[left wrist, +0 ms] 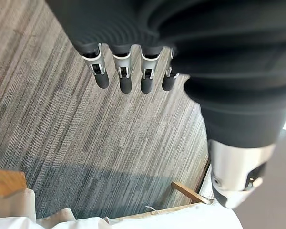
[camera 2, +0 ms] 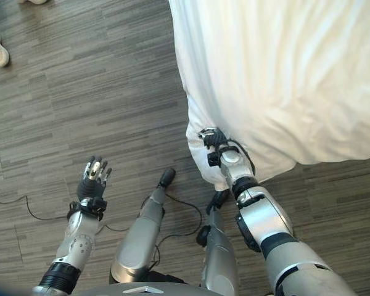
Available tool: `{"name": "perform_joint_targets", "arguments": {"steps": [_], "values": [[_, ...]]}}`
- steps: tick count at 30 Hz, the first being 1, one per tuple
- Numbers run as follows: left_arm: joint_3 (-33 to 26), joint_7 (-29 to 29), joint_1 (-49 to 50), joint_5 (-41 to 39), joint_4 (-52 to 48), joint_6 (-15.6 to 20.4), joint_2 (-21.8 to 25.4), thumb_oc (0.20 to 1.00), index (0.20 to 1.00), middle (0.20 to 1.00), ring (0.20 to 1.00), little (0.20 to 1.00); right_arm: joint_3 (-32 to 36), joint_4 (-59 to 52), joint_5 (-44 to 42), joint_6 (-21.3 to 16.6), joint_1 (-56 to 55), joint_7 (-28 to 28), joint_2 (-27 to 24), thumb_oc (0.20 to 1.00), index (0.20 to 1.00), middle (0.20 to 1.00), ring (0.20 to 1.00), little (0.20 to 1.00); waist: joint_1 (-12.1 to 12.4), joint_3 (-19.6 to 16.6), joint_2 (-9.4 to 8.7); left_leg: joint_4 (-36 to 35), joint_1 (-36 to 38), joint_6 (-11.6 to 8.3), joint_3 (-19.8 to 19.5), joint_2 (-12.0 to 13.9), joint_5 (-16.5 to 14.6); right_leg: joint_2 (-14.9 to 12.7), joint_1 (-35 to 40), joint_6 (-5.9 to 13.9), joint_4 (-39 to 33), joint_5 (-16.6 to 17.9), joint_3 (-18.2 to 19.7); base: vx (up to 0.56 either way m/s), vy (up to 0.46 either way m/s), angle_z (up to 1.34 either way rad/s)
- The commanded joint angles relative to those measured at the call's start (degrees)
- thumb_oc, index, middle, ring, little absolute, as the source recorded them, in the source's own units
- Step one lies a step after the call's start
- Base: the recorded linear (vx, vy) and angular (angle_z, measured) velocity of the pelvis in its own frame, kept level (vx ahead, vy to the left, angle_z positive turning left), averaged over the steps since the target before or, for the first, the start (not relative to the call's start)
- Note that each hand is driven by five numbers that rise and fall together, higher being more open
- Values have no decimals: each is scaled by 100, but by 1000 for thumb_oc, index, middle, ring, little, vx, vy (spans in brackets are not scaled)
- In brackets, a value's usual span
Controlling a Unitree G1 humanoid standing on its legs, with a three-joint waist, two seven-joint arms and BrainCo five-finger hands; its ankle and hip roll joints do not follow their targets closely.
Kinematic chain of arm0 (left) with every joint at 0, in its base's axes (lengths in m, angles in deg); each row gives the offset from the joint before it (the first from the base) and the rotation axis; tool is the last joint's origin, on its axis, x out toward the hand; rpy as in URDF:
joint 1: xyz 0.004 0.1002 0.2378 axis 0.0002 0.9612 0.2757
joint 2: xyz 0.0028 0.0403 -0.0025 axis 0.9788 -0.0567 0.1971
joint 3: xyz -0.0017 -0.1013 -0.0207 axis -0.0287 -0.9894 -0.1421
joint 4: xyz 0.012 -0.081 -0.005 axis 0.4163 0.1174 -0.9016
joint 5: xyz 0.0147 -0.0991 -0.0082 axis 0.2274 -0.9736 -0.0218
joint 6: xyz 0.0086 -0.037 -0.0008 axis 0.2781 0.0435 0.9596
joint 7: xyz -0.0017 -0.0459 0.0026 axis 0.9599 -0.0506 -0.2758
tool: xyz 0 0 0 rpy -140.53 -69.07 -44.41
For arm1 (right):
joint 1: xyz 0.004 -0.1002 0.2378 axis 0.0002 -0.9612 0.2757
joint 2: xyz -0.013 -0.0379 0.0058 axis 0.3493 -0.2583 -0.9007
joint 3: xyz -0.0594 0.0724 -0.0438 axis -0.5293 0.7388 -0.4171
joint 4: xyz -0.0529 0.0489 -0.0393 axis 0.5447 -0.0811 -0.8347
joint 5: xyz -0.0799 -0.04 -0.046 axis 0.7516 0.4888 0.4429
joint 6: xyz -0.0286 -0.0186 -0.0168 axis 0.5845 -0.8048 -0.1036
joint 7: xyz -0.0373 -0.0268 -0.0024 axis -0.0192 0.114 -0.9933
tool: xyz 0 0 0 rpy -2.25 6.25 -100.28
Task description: Making the bed.
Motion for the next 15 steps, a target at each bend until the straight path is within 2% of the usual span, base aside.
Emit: {"name": "perform_joint_targets", "arguments": {"steps": [1, 2, 4, 8, 11, 14, 15], "values": [[-107, -6, 62, 44, -302, 146, 42, 1000, 1000, 1000, 1000, 1000, -63, 815, -70, 498, -1021, 472, -747, 200, 200, 200, 200, 200, -171, -248, 138, -766, 116, 112, 424, 24, 637, -70, 81, 488, 72, 75, 181, 0, 0, 0], [-190, -54, 95, 81, -360, 118, 24, 1000, 1000, 1000, 1000, 1000, -34, 1015, 361, 597, -1698, 409, -654, 200, 200, 200, 200, 200, -277, -261, 117, -766, 175, 117, 448, 39, 596, -61, 124, 482, 72, 51, 195, 0, 0, 0], [-293, -101, 133, 157, -436, 110, 27, 1000, 1000, 1000, 1000, 1000, 114, 1110, 573, 681, -2420, 294, -601, 200, 200, 200, 200, 200, -435, -299, 57, -766, 214, 129, 471, 38, 585, -68, 151, 480, 72, 36, 209, 39, 16, 3], [-398, -123, 212, 163, -455, 106, 21, 1000, 1000, 1000, 1000, 1000, 515, 938, 394, 635, -3253, 196, -643, 200, 200, 200, 200, 200, -730, -364, -84, -766, 363, 141, 568, 78, 533, -55, 224, 471, 72, 10, 304, 38, 21, -7], [-412, -125, 218, 168, -449, 109, 42, 1000, 1000, 1000, 1000, 1000, 701, 780, 183, 571, -3429, 160, -793, 200, 200, 200, 200, 200, -846, -410, -146, -766, 434, 139, 623, 96, 507, -41, 254, 467, 72, -6, 344, 25, -1, -37], [-564, -79, 246, 180, -455, 174, 97, 1000, 1000, 1000, 1000, 1000, 1377, -30, -737, 232, -3386, 267, -1281, 200, 200, 200, 200, 200, -1033, -498, -228, -766, 549, 131, 719, 123, 443, -17, 291, 472, 72, -28, 421, 23, -7, -26], [-670, -7, 249, 205, -443, 230, 110, 1000, 1000, 1000, 1000, 1000, 1687, -796, -1102, 32, -3396, 393, -1452, 200, 200, 200, 200, 200, -1097, -527, -250, -766, 570, 129, 743, 131, 430, -16, 288, 476, 72, -29, 456, 0, 15, -19]]}}
